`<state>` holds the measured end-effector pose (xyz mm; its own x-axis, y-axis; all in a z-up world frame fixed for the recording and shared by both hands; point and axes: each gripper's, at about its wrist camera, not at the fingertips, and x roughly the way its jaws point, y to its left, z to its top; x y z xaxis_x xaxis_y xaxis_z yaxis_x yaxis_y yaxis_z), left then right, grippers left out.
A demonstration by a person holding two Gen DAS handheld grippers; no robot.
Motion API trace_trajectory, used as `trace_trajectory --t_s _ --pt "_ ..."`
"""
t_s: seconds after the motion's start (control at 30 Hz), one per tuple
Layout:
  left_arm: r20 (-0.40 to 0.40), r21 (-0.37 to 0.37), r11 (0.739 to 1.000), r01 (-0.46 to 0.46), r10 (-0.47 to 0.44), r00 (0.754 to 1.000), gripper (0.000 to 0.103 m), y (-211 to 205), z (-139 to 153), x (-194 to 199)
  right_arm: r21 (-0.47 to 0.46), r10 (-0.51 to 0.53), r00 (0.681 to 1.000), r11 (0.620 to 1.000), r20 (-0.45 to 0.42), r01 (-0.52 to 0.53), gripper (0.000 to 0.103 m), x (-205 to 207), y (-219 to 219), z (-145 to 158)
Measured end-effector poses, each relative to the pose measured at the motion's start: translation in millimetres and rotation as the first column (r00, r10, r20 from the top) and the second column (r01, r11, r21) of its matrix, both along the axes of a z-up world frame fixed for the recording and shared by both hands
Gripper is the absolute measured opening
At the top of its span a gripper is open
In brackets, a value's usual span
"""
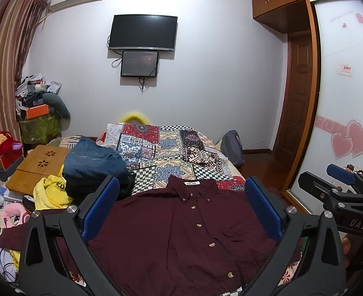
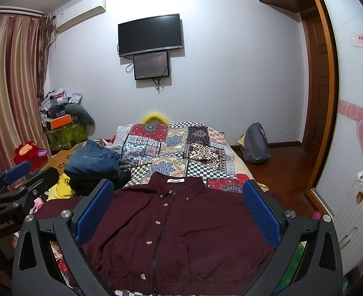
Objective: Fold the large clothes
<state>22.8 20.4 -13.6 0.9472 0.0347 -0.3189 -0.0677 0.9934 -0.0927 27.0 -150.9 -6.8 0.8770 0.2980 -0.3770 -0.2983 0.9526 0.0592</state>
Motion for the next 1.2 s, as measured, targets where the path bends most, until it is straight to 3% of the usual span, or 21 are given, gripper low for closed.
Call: trace_trajectory --t_s 0.23,0.43,0.67,0.77,0.9,1.07,1.13,1.2 --pt "-0.016 -0.006 0.999 -0.034 0.034 0.999 0.102 20 -4 15 -0.006 0.012 0.999 1.000 -0.033 -0.013 0.103 18 7 -5" --pt "-0.051 -0.035 0.992 -0.122 0.120 0.991 0.102 65 -11 32 -0.018 0.022 0.998 1.000 -0.064 -0.023 0.103 41 19 -13" --pt "-0.126 -0.058 0.951 -0.305 0.296 0.947 0.102 148 -32 46 -0.064 -0.016 0.997 0.998 -0.077 0.011 0.103 76 30 -24" --pt "-0.176 -0.086 0.912 -0.401 0.382 0.907 0.102 191 -50 45 -0.086 -0.035 0.995 0.996 -0.097 0.026 0.103 91 33 -32" --pt "-0.323 -0.162 0.814 -0.558 0.491 0.809 0.102 262 -95 37 -0.134 -0.075 0.986 0.989 -0.152 0.055 0.103 113 38 -52" --pt "-0.497 -0.214 0.723 -0.656 0.498 0.711 0.102 331 -157 19 -0.165 -0.081 0.966 0.986 -0.246 0.041 0.103 137 42 -81" --pt "-0.547 -0.273 0.687 -0.674 0.465 0.696 0.102 348 -178 6 -0.181 -0.092 0.956 0.983 -0.280 0.041 0.103 144 42 -91" --pt "-0.592 -0.350 0.628 -0.695 0.426 0.684 0.102 368 -203 -9 -0.204 -0.111 0.945 0.978 -0.308 0.049 0.103 151 43 -99"
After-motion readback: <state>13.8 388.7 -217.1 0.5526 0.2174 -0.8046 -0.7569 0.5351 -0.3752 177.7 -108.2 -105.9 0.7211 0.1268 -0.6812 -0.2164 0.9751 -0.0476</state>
